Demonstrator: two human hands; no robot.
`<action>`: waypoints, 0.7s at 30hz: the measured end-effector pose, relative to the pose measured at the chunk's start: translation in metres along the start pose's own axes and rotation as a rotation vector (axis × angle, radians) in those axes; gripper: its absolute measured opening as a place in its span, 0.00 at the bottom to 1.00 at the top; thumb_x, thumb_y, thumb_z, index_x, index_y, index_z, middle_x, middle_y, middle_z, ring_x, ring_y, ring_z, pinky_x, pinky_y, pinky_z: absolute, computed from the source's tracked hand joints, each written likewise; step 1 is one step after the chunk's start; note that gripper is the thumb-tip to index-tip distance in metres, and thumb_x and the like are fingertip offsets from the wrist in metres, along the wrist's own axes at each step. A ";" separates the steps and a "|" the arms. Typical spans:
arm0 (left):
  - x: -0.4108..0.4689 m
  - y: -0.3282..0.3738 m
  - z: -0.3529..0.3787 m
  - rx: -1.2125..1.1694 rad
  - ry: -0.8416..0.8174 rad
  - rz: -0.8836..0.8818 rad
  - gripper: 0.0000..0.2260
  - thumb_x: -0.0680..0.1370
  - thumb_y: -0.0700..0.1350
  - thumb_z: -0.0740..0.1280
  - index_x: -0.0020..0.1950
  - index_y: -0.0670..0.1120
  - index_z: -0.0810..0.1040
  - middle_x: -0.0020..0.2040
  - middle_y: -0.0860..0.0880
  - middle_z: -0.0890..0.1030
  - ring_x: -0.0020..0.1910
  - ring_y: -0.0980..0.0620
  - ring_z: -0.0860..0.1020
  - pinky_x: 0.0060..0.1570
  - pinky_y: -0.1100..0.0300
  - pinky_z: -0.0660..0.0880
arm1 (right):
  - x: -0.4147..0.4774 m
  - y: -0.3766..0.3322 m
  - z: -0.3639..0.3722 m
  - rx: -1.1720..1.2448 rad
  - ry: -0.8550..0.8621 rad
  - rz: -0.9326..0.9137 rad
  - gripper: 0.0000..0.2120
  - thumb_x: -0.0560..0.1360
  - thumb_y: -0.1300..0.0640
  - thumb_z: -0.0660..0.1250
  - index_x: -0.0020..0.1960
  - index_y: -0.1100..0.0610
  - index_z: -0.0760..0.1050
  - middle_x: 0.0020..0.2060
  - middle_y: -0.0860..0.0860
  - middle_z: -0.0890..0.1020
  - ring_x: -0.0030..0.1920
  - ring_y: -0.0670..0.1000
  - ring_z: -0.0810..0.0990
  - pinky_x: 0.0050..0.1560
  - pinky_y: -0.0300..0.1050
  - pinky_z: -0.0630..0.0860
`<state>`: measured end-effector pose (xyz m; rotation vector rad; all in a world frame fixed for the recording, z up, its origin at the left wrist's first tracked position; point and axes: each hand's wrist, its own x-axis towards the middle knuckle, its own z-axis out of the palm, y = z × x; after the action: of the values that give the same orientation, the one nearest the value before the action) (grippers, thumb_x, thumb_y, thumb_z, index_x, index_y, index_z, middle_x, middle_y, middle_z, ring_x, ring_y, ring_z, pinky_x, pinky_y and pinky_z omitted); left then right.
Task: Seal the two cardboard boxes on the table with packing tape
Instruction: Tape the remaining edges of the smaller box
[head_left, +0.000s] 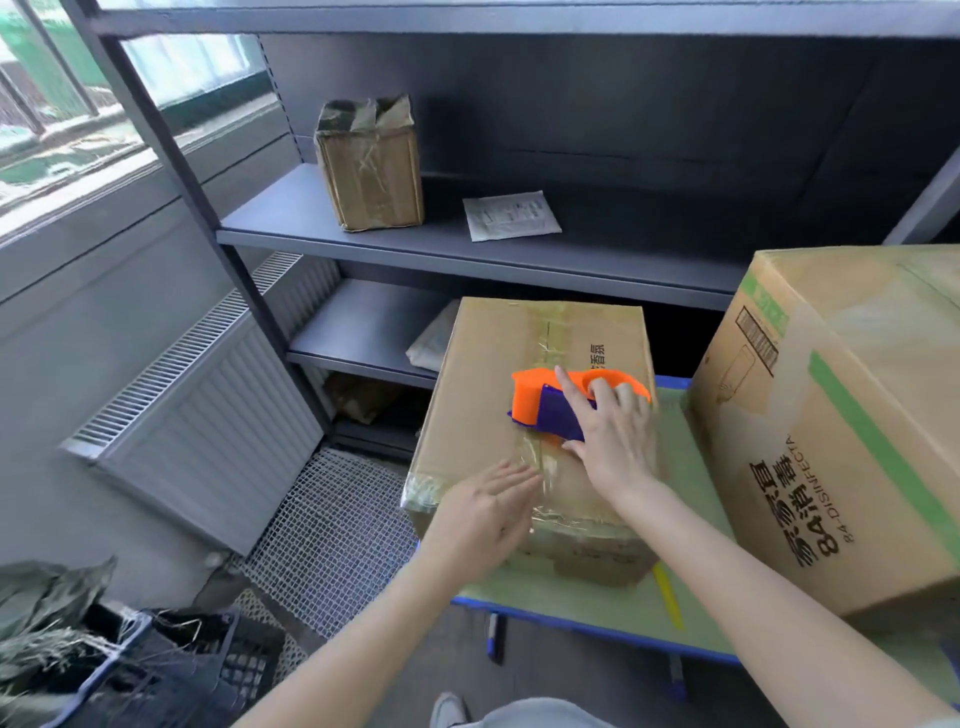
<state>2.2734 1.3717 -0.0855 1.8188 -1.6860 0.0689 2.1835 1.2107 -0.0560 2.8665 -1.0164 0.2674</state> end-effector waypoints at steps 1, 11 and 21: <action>-0.004 -0.011 -0.006 0.028 0.013 -0.009 0.11 0.72 0.37 0.70 0.53 0.39 0.83 0.53 0.45 0.83 0.54 0.47 0.81 0.57 0.48 0.76 | -0.001 -0.002 0.003 0.006 -0.012 -0.013 0.38 0.74 0.46 0.67 0.76 0.46 0.48 0.56 0.54 0.72 0.53 0.56 0.69 0.53 0.48 0.63; -0.013 -0.032 0.003 0.043 -0.060 0.158 0.14 0.71 0.42 0.73 0.55 0.39 0.82 0.56 0.45 0.81 0.58 0.44 0.78 0.56 0.45 0.76 | -0.039 -0.008 0.005 0.161 0.406 -0.432 0.16 0.67 0.58 0.76 0.54 0.55 0.82 0.48 0.56 0.78 0.46 0.58 0.77 0.45 0.49 0.75; -0.021 -0.032 0.011 0.146 0.121 0.271 0.14 0.67 0.41 0.76 0.51 0.39 0.84 0.52 0.45 0.83 0.53 0.47 0.81 0.48 0.48 0.80 | -0.059 -0.003 0.029 0.166 -0.204 -0.557 0.31 0.77 0.50 0.64 0.75 0.54 0.53 0.73 0.49 0.59 0.73 0.57 0.59 0.71 0.51 0.54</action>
<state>2.2951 1.3840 -0.1171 1.6395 -1.8700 0.4187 2.1441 1.2454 -0.0965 3.2242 -0.1845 0.0131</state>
